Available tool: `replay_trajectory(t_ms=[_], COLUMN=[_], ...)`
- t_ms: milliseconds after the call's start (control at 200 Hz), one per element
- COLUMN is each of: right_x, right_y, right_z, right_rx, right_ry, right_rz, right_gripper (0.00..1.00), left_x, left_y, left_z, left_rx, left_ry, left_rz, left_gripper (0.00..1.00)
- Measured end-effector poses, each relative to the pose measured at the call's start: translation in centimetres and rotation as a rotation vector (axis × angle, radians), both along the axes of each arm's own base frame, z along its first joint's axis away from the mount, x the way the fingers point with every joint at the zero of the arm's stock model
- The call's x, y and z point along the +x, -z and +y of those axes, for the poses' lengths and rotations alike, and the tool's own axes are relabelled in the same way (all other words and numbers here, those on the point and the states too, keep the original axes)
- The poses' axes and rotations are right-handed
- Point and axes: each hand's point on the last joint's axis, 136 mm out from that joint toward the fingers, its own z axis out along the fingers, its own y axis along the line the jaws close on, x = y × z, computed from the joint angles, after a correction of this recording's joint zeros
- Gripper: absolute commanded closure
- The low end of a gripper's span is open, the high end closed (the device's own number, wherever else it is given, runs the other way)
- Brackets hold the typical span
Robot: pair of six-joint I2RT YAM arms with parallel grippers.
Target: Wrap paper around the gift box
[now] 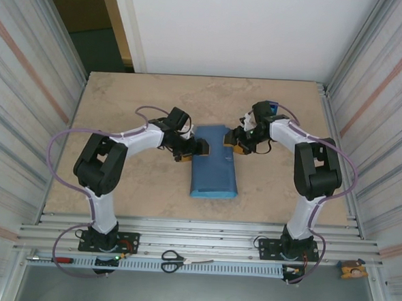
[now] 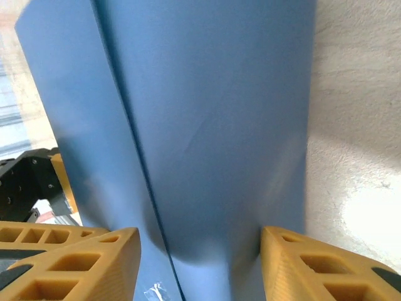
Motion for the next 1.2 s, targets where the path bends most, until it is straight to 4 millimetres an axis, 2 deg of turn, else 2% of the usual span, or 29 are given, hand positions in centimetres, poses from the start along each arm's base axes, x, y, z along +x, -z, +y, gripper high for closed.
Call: replay_trajectory(t_ms=[150, 341, 406, 526, 616, 727, 802, 897, 982, 1082, 1197], right_x=[0.5, 0.6, 0.6, 0.5, -0.7, -3.5, -5.3, -7.1, -8.2, -9.0, -9.5], right_y=[0.1, -0.1, -0.8, -4.3, -8.0, -12.3, -13.6, -13.5, -12.4, -11.1, -10.0], right_z=[0.1, -0.1, -0.6, -2.7, -4.9, -7.0, -8.5, -10.5, -11.8, -12.4, -12.1], right_rx=[0.001, 0.002, -0.004, -0.045, -0.096, -0.136, -0.157, -0.197, -0.219, -0.203, -0.181], right_ry=[0.002, 0.007, 0.012, 0.054, 0.096, 0.143, 0.192, 0.272, 0.326, 0.364, 0.357], right_rz=[0.0, 0.0, -0.014, -0.127, -0.265, -0.465, -0.563, -0.638, -0.665, -0.665, -0.637], right_gripper=[0.49, 0.38, 0.33, 0.25, 0.01, 0.02, 0.02, 0.02, 0.01, 0.0, 0.01], left_x=[0.5, 0.7, 0.7, 0.9, 0.8, 0.1, -0.4, -1.0, -1.4, -1.9, -2.4], left_y=[0.0, 0.0, 0.1, 0.0, -0.3, -1.3, -2.6, -4.5, -6.0, -7.1, -7.6], left_z=[-0.2, -0.2, -0.1, 0.2, 0.8, 2.1, 3.1, 4.2, 5.4, 6.9, 8.5], left_rx=[-0.015, -0.016, -0.011, 0.008, 0.029, 0.055, 0.066, 0.075, 0.088, 0.113, 0.124], left_ry=[-0.001, -0.003, -0.005, -0.013, -0.026, -0.049, -0.066, -0.088, -0.111, -0.149, -0.185], left_rz=[0.01, 0.008, 0.007, -0.009, -0.032, -0.076, -0.122, -0.195, -0.271, -0.343, -0.396], left_gripper=[0.23, 0.2, 0.16, 0.09, 0.03, 0.01, 0.01, 0.01, 0.01, 0.01, 0.01])
